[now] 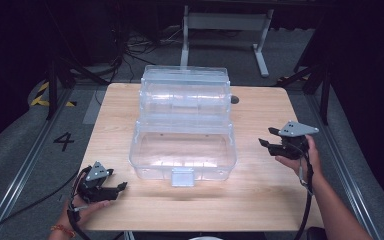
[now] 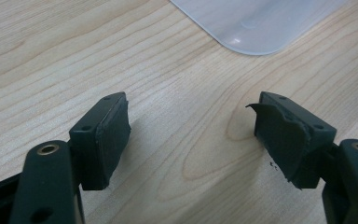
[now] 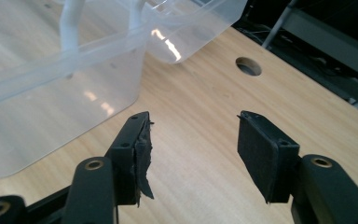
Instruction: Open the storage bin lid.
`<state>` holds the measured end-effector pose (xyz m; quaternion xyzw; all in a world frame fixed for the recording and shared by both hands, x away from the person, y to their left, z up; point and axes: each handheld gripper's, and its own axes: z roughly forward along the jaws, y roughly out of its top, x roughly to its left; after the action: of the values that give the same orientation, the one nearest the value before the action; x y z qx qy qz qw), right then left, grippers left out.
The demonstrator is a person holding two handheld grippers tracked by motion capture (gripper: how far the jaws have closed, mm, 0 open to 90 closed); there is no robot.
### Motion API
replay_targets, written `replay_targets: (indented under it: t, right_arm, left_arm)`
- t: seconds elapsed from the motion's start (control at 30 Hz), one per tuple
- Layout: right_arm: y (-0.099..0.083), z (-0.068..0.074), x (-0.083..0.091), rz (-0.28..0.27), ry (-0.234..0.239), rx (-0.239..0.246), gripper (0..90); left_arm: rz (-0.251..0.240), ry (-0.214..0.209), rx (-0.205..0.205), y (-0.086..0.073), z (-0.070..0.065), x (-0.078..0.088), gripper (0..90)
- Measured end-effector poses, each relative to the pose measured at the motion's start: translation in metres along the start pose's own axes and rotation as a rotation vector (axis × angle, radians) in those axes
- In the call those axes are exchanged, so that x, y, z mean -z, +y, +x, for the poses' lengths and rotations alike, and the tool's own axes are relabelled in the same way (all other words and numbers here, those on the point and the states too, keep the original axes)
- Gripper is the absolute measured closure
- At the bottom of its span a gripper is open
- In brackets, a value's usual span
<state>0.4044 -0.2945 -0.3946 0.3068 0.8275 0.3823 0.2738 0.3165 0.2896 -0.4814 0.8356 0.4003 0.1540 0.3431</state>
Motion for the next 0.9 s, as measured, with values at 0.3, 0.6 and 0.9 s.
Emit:
replay_targets:
  t: [0.3,0.6,0.9]
  right_arm:
    - [-0.032,0.010,0.004,0.046,0.038,-0.003,43.5]
    - [-0.063,0.010,0.008,0.101,0.045,-0.056,40.1]
    - [-0.082,0.009,0.012,0.135,0.050,-0.114,37.4]
  left_arm:
    - [0.002,0.009,-0.014,0.001,0.001,0.000,26.5]
    - [0.000,0.000,0.001,0.001,0.001,-0.001,26.3]
    - [0.001,0.002,-0.004,0.003,0.002,-0.003,25.8]
